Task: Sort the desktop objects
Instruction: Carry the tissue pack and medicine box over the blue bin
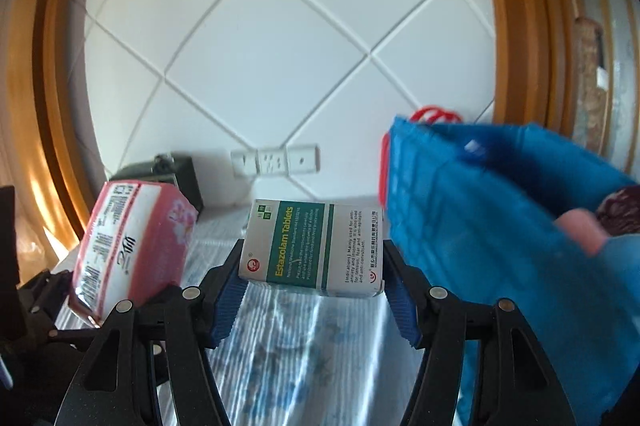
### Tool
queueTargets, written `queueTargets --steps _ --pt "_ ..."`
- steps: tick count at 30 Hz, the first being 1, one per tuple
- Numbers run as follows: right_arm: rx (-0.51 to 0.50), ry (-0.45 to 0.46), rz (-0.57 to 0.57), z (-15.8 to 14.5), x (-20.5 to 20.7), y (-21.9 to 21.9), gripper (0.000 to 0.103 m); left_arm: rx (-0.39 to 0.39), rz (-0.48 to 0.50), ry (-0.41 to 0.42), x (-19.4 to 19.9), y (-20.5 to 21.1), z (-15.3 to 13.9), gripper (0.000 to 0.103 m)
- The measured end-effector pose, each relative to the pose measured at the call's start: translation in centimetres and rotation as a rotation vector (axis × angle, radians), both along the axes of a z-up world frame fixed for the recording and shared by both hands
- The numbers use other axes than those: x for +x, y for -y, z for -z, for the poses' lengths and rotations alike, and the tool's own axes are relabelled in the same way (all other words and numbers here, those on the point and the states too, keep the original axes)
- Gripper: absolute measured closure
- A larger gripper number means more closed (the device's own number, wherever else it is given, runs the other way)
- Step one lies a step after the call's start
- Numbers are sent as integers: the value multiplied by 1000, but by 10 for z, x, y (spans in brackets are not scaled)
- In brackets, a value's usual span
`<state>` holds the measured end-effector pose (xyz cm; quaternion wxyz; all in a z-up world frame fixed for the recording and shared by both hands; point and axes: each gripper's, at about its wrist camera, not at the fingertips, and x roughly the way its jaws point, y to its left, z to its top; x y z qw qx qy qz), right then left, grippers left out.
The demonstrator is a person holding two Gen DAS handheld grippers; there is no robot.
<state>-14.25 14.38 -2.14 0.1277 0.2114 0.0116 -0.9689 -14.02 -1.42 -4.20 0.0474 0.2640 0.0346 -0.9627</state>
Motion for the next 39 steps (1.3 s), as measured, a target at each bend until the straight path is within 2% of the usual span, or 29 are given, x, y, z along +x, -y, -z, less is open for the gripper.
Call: queueTargets --steps 4,8,15,18,22,25,27,31,33,35,37,39 --pt "-6 -76 20 -34 33 -26 40 -3 39 -59 20 -27 -26 12" --pt "-41 -122 55 -60 48 -63 40 -10 96 -114 34 -74 -50 12" --pt "-64 -190 118 -105 60 -181 40 16 186 -171 24 -191 -95 12" --pt "-26 -213 136 -126 50 -236 40 23 221 -152 1 -246 -122 12" --pt "34 -176 124 -148 8 -296 40 57 252 -59 -50 -309 -147 12" --pt "92 -92 147 -141 -40 -333 40 51 254 77 -106 -346 -141 12" --pt "100 -2 155 -129 -77 -354 40 39 257 189 -142 -367 -124 12" --pt "78 238 122 -80 -146 -381 40 -49 231 389 -193 -405 -78 12" --pt "102 350 109 -51 -172 -384 40 -50 208 474 -212 -410 -51 12" --pt "86 440 83 -23 -191 -391 41 -25 210 508 -221 -411 -38 12" --pt "101 508 77 5 -205 -396 43 -45 205 479 -220 -413 -37 12" --pt "47 553 62 18 -214 -402 43 -85 211 442 -215 -416 -36 12"
